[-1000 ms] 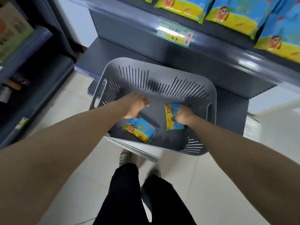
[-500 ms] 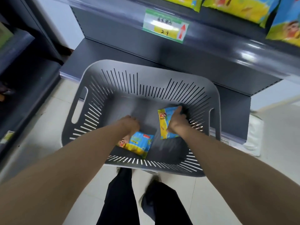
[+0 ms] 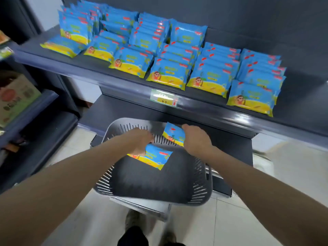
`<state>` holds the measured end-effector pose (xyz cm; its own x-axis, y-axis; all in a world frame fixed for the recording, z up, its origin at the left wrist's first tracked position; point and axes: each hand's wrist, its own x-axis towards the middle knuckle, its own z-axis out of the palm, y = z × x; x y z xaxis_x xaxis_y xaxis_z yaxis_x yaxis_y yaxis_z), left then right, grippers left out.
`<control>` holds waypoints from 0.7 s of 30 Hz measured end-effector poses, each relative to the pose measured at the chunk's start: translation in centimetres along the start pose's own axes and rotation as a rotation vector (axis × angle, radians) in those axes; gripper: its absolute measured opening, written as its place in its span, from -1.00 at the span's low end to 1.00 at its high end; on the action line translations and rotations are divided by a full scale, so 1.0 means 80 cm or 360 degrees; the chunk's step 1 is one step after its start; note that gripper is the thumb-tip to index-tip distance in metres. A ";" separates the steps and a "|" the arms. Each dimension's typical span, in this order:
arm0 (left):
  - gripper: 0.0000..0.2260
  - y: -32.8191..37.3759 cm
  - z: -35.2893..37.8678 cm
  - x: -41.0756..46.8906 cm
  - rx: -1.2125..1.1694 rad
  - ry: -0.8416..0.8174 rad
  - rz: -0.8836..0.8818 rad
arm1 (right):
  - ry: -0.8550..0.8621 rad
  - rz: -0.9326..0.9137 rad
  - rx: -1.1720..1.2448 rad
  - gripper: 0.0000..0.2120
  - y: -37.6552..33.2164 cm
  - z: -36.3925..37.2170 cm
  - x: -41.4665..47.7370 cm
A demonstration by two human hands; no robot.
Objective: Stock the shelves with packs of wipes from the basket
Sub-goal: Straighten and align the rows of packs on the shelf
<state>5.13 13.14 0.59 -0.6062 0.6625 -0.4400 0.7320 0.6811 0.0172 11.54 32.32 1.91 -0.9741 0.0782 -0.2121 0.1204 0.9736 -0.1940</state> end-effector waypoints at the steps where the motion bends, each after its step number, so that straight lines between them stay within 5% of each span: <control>1: -0.75 -0.001 -0.023 -0.010 0.0012 0.0077 -0.0004 | 0.0080 -0.0036 -0.0011 -0.72 -0.007 -0.026 -0.002; 12: -0.70 -0.073 -0.182 -0.080 -0.0121 0.0678 -0.0089 | 0.0869 -0.0095 -0.0087 -0.55 -0.065 -0.195 0.029; 21: -0.79 -0.209 -0.209 -0.104 -0.0169 0.0697 -0.0019 | 0.0439 0.0208 -0.0339 -0.49 -0.127 -0.196 0.127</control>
<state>-7.30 1.48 18.98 -0.7057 0.7083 -0.0195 0.7020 0.7026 0.1163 -2.58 26.59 16.78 -0.9716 0.2313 0.0495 0.2328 0.9721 0.0274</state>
